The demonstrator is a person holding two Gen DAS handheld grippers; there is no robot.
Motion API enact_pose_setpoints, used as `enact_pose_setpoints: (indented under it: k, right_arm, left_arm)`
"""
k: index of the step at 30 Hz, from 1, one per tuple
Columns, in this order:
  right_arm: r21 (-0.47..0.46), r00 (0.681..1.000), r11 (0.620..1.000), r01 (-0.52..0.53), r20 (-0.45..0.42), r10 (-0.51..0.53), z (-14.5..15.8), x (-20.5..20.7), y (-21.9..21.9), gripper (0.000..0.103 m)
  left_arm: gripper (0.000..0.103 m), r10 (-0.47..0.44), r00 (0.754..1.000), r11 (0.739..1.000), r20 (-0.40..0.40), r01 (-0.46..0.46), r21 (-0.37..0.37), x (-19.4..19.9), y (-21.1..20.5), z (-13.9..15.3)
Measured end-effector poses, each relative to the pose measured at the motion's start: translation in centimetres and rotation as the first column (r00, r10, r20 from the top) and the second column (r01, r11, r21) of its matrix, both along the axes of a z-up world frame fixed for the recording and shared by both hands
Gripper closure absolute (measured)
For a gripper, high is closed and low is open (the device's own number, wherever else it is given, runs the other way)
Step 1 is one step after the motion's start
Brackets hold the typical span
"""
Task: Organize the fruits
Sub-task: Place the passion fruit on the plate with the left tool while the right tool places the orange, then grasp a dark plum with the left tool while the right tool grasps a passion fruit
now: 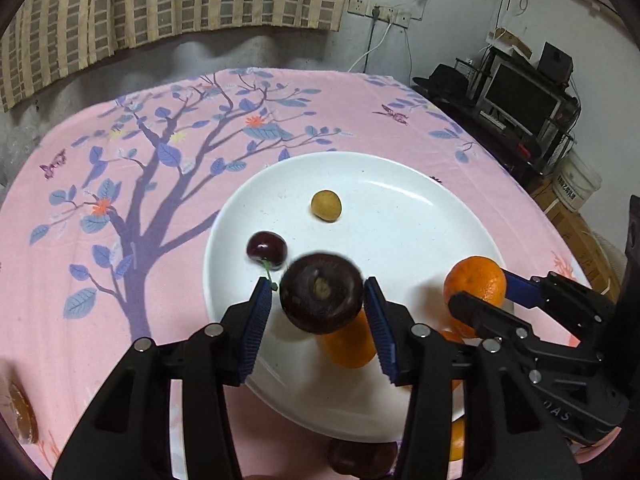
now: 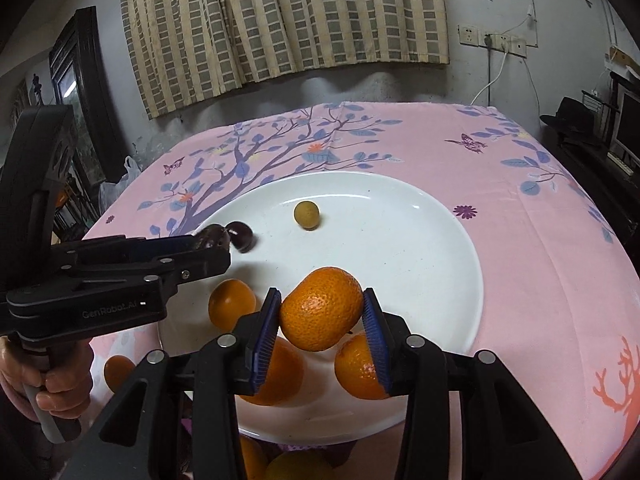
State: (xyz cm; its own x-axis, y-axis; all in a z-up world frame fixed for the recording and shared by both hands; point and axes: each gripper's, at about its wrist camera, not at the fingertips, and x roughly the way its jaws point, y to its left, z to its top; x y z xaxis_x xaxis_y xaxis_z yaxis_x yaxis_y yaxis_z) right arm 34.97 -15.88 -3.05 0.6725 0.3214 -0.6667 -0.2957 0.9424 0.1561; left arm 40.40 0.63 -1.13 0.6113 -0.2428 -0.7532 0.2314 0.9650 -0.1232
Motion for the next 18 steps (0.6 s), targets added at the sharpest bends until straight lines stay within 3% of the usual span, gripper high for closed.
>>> enact_pose_setpoints:
  k: [2,5,8,13,18]
  right_arm:
    - [-0.009,0.999,1.000,-0.010,0.035,0.011,0.6,-0.7,0.2,0.053]
    - [-0.008,0.997,1.000,-0.018,0.080,0.018,1.6,-1.9,0.3,0.047]
    - [0.025,0.996,0.999,-0.036,0.086,0.034,2.3,-3.2,-0.2,0.045]
    - [0.082,0.998,0.994,-0.067,0.017,0.065,1.5,-5.7,-1.0,0.044]
    - [0.090,0.991,0.990,-0.106,-0.068,0.112,-0.2,-7.7,-0.7,0.044]
  left_arm:
    - [0.029,0.011,1.000,1.000,0.020,-0.011,0.005,-0.6,0.2,0.4]
    - [0.014,0.045,0.997,0.999,0.068,-0.043,-0.024,-3.3,1.3,2.0]
    - [0.006,0.094,0.989,0.995,0.113,-0.088,-0.057,-6.3,3.3,3.0]
    - [0.005,0.229,0.962,0.973,0.147,-0.224,-0.044,-10.9,7.2,1.8]
    - [0.005,0.324,0.944,0.946,0.059,-0.324,-0.011,-12.8,10.2,-0.9]
